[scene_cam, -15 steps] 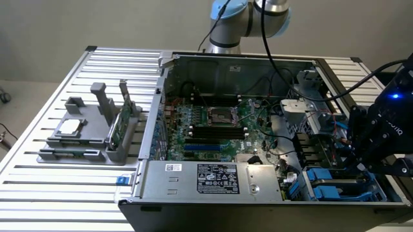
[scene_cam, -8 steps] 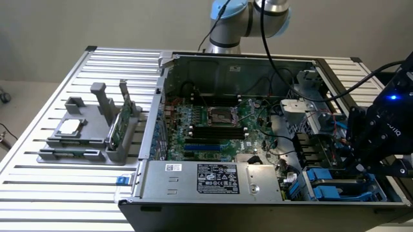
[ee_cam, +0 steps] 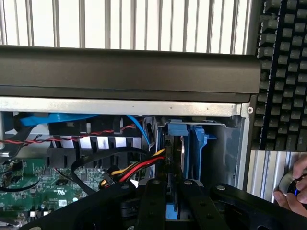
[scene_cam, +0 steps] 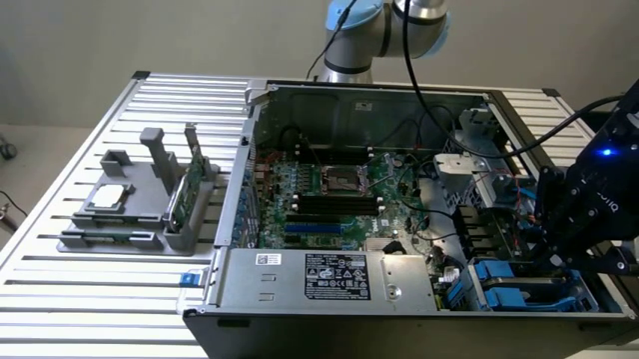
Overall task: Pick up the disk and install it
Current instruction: 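Insert the first disk wire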
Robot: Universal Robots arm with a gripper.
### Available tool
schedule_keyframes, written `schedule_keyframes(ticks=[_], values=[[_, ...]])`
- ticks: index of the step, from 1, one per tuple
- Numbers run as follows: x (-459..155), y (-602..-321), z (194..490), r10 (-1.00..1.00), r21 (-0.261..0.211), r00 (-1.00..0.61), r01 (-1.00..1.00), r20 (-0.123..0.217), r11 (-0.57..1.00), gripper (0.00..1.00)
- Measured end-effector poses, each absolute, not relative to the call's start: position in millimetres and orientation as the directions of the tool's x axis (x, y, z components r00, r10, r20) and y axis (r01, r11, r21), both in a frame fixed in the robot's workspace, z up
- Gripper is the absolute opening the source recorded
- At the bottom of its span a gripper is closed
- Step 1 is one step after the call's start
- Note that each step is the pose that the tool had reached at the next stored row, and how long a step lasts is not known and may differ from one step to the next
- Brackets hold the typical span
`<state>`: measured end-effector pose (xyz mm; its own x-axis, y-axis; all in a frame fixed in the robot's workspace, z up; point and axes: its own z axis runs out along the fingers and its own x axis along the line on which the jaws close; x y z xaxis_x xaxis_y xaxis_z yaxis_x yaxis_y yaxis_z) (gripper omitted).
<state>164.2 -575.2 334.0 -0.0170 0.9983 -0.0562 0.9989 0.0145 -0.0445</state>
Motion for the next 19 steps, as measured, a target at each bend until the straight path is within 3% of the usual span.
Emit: schedule_keyframes(ticks=[17,19], values=[[164.4,-575.2,332.6,0.998,-0.045,-0.017,0.999,-0.055,0.014,0.16],[164.4,-575.2,333.1,0.998,-0.045,-0.017,0.999,-0.056,0.015,0.25]])
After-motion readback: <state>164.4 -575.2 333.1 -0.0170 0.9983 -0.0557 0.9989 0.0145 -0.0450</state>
